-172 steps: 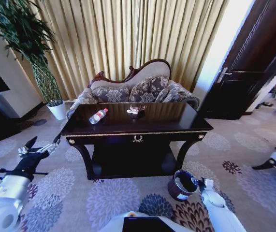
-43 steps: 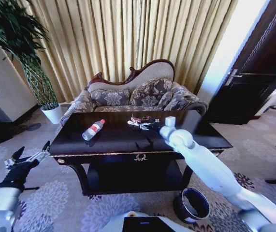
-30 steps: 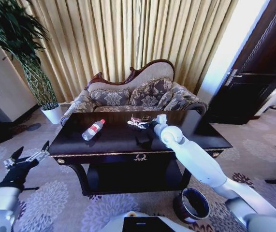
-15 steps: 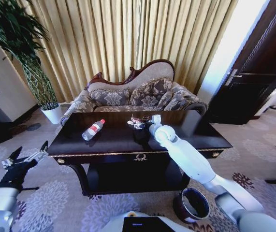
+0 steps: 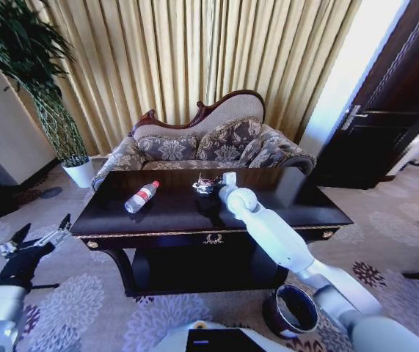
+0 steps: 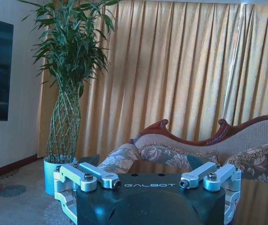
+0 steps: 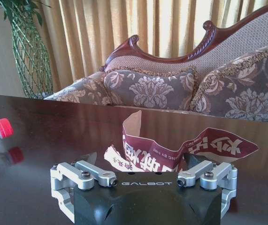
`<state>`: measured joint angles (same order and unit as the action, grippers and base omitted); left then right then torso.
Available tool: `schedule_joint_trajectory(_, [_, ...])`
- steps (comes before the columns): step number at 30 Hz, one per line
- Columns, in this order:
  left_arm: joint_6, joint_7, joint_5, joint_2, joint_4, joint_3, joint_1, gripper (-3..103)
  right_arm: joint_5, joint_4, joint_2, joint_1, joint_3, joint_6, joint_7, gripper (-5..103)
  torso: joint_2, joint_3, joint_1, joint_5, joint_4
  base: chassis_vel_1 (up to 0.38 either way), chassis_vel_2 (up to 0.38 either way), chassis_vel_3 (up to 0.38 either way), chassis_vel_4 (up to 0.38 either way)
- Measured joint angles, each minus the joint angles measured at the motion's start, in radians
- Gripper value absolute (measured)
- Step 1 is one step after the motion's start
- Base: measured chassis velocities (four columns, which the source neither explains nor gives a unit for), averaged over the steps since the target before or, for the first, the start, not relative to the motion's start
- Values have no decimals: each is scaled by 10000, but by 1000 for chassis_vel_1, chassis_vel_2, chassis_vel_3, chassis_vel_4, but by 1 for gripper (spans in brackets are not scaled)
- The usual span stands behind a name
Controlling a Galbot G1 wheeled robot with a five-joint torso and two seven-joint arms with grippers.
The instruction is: Move to the front of the table and place the trash on the table into the trash bin.
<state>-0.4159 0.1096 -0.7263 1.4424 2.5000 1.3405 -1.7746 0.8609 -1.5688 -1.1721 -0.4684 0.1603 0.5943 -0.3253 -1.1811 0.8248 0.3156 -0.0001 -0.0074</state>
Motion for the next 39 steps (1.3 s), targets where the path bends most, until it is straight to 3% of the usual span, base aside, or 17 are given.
schedule_joint_trajectory(2, [31, 18, -1, 4, 0, 6, -14, 100, -168, 92, -29, 10, 20, -75, 90, 98, 0, 0, 0, 0, 0, 0, 0, 0, 0])
schedule_joint_trajectory(13, [190, 154, 1, 99, 0, 38, -51, 100, -552, 313, -50, 50, 49, -348, 128, 55, -1, 0, 0, 1, 0, 0, 0, 0, 0])
schedule_joint_trajectory(15, [195, 154, 1, 96, 0, 48, -50, 100, -561, 312, -37, 39, 42, -358, 128, 55, -1, 0, 0, 1, -1, 0, 0, 0, 0])
schedule_joint_trajectory(16, [208, 157, 1, 83, 0, 64, -50, 100, -578, 308, -18, 26, 27, -371, 128, 44, -1, 0, 0, 1, -1, 0, 0, 0, 0])
schedule_joint_trajectory(17, [208, 157, 1, 83, 0, 64, -50, 100, -578, 308, -18, 26, 27, -371, 128, 44, -1, 0, 0, 1, -1, 0, 0, 0, 0])
schedule_joint_trajectory(20, [225, 162, -1, 75, 0, 95, -55, 100, -590, 238, -5, -37, -4, -382, 128, 28, -1, 0, 0, 1, 0, 0, 0, 0, 0])
schedule_joint_trajectory(23, [243, 163, -1, 85, 0, 104, -62, 100, -592, 192, -6, -70, -10, -385, 125, 22, -1, 0, 0, 1, 0, 0, 0, 0, 0])
schedule_joint_trajectory(24, [255, 165, -4, 93, 0, 123, -74, 100, -593, 151, -6, -96, -12, -388, 123, 12, -1, 0, 0, 1, -1, 0, 0, 0, 0])
schedule_joint_trajectory(27, [274, 185, -25, 95, 0, 189, -101, 100, -592, 86, -5, -131, -36, -392, 119, 3, -1, 0, 0, 1, 0, 0, 0, 0, 0])
schedule_joint_trajectory(34, [315, 221, -104, 85, 0, 296, -148, 100, -569, -66, 12, -206, -129, -409, 115, 0, -1, 0, 0, 1, 0, 0, 0, 0, 0])
schedule_joint_trajectory(39, [320, 201, -152, 11, 0, 302, -144, 100, -313, -894, 218, -560, -450, -1037, -134, 0, 0, 0, 0, 1, 2, 0, 0, 0, 0])
